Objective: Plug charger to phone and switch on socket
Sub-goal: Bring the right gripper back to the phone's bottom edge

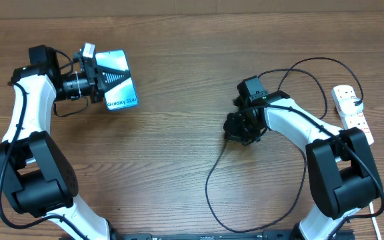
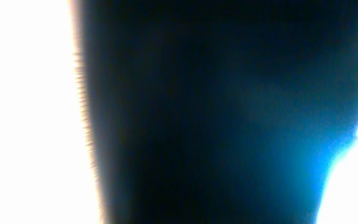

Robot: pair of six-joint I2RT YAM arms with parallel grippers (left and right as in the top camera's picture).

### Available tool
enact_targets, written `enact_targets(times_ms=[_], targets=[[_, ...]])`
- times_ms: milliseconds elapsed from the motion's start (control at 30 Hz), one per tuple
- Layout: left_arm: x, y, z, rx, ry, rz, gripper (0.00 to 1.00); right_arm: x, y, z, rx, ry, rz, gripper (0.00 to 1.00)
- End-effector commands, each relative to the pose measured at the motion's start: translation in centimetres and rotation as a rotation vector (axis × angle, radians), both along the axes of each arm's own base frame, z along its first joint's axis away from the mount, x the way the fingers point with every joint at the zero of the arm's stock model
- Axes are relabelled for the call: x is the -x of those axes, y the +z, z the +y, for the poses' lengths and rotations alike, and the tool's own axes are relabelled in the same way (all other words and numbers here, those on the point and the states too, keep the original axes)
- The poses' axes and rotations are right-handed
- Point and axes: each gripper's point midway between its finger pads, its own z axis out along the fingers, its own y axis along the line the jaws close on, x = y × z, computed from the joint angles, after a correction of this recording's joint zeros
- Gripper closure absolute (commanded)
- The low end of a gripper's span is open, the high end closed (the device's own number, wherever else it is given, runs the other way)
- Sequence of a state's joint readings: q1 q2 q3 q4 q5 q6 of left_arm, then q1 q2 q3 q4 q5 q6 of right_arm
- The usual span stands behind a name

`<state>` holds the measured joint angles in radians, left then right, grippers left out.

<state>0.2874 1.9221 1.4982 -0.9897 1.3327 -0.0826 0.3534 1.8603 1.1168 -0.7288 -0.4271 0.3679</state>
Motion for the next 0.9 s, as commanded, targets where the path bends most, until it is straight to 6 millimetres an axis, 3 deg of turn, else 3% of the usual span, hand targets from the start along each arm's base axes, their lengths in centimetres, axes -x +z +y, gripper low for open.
enact_targets(times_ms=[0, 133, 333, 433, 667, 867], targets=[[0.8, 5.3, -1.0, 0.197, -0.06, -0.189, 0.96, 1.1, 8.7, 6.9, -0.532, 0.279, -0.119, 0.96], [0.9, 5.3, -1.3, 0.197, -0.067, -0.19, 0.96, 3.7, 14.5, 10.8, -0.82, 0.453, -0.177, 0.96], [1.1, 5.3, -2.9, 0.2, -0.107, -0.186, 0.96, 6.5, 16.9, 15.9, -0.907, 0.536, -0.144, 0.96], [1.2, 5.3, -3.0, 0.201, -0.111, -0.186, 0.95, 7.2, 19.1, 18.4, -0.968, 0.561, -0.165, 0.96], [1.3, 5.3, -3.2, 0.217, -0.109, -0.13, 0.95, 5.3, 20.5, 20.1, -0.965, 0.45, -0.207, 0.96], [1.9, 5.3, -4.9, 0.228, -0.145, -0.094, 0.95, 4.6, 21.5, 20.5, -0.986, 0.422, -0.237, 0.96]])
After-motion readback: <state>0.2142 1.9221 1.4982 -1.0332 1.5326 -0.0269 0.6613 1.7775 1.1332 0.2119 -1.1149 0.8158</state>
